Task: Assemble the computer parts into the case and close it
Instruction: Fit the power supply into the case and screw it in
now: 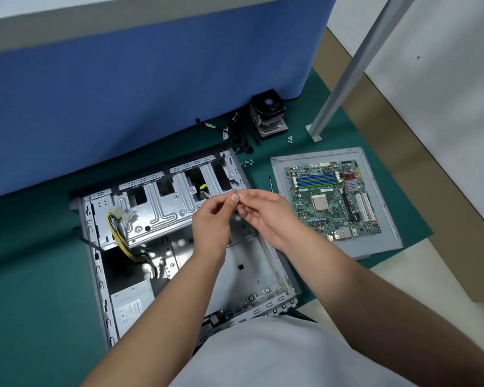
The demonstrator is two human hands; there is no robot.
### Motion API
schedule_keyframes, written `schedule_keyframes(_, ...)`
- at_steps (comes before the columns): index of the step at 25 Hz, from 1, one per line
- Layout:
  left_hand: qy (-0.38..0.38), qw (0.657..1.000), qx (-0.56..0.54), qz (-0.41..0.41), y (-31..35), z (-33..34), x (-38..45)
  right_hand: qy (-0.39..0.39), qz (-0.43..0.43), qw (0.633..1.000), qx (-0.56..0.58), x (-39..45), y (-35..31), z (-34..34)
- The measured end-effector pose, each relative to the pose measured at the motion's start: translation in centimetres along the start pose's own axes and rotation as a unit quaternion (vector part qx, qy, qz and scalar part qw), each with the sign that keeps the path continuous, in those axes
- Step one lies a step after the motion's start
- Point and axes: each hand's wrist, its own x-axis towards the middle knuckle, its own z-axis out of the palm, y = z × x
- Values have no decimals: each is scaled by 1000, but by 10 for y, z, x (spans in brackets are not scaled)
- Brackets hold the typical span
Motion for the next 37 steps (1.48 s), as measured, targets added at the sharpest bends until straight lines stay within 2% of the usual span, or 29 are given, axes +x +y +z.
schedule_keyframes(3, 19, 998, 57, 31, -2, 5, 3, -1, -1, 1000, 14, -3, -3, -1)
schedule_keyframes(7, 35, 978, 200, 56, 2, 17, 16, 7, -4, 1000, -29, -8, -4, 3)
schedule_keyframes(10, 28, 966, 247, 77, 11, 23, 24, -42, -10, 997, -69, 0, -25, -9)
schedule_keyframes(11, 21, 971, 227, 70, 12, 22, 27, -34, -28, 994, -95, 7, -35, -20)
schedule_keyframes(13, 16, 981, 190, 41, 15, 18, 32, 60, -69, 981, -172, 25, -50, -49)
schedule_keyframes(15, 13, 981, 192, 18, 16, 13, 36, 171, -41, 937, -301, 46, -46, -80)
schedule_keyframes(16, 6, 980, 199, 9, 16, 11, 37, 188, 6, 904, -383, 56, -37, -92)
schedule_keyframes(19, -9, 978, 209, -6, 15, 9, 40, 153, 110, 805, -562, 79, -4, -109)
schedule_keyframes(24, -1, 979, 204, -3, 13, 8, 43, 180, 73, 708, -679, 91, 30, -99)
schedule_keyframes(26, 3, 976, 218, 2, 11, 8, 43, 188, 54, 692, -695, 91, 39, -99)
schedule_keyframes(28, 10, 977, 215, 3, 10, 8, 44, 174, 40, 707, -685, 92, 37, -102)
schedule_keyframes(29, 13, 979, 202, 3, 10, 8, 43, 163, 25, 727, -667, 89, 32, -103)
schedule_keyframes(32, 5, 995, 94, -27, 16, 5, 40, 172, -81, 825, -532, 68, 7, -94)
schedule_keyframes(34, -5, 998, -11, -59, 24, 0, 38, 170, -168, 875, -420, 43, -13, -79)
schedule_keyframes(36, -9, 993, -94, -75, 31, -8, 30, 98, -217, 899, -367, 8, -22, -62)
schedule_keyframes(37, -10, 989, -124, -79, 33, -13, 23, 53, -218, 900, -374, -10, -21, -54)
